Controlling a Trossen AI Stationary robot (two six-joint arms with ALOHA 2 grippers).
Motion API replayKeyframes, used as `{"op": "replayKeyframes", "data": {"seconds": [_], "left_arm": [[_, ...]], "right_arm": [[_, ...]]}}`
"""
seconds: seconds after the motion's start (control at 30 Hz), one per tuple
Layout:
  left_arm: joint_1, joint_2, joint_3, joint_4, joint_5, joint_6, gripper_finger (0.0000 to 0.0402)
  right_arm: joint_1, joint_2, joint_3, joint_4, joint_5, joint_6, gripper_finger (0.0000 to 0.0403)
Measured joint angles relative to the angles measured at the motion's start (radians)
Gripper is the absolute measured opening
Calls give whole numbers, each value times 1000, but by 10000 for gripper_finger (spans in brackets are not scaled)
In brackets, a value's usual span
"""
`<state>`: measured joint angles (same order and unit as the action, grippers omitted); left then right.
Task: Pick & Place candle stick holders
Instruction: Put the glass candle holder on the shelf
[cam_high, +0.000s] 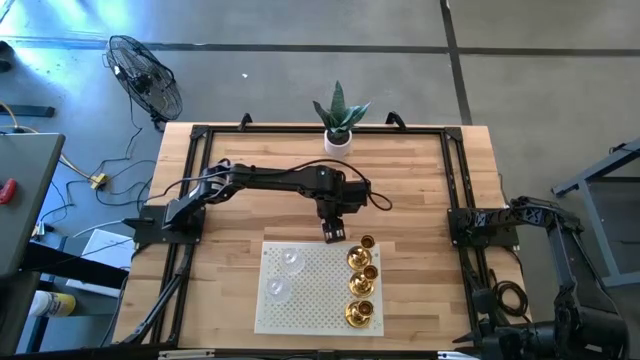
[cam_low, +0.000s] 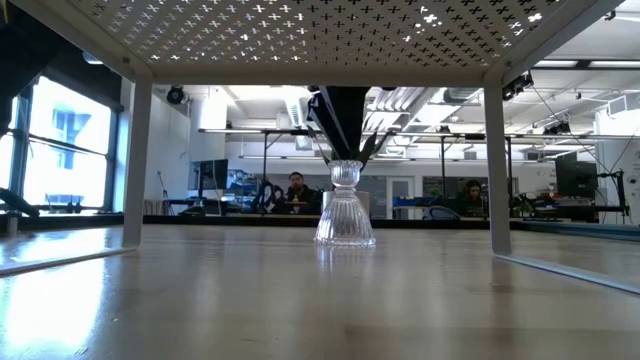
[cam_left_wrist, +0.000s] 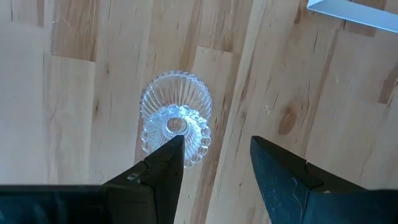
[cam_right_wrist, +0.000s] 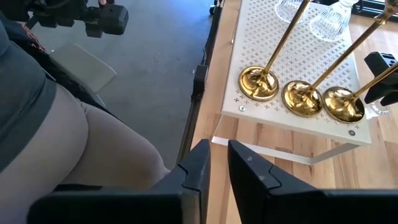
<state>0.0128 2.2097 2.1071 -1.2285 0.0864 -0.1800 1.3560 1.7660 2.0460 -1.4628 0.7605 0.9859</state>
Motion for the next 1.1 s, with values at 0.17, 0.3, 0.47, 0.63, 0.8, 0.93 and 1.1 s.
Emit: {"op": "replayKeyframes", "data": {"seconds": [0.17,0.3,0.47,0.63,0.8,0.93,1.1], "left_arm": [[0,0,0,0,-13,0,179],[0,0,0,-2,-23,0,179],[0,0,0,-4,-21,0,179],[0,0,0,-5,-17,0,179],[0,0,0,-16,-16,1,179],[0,0,0,-21,-16,8,179],[0,0,0,-22,-15,44,179]], "right_arm": [[0,0,0,0,0,0,48],[0,0,0,0,0,0,51],[0,0,0,0,0,0,52],[0,0,0,0,0,0,48],[0,0,0,0,0,0,47],[0,0,0,0,-8,0,50],[6,1,0,-1,-8,0,52]]}}
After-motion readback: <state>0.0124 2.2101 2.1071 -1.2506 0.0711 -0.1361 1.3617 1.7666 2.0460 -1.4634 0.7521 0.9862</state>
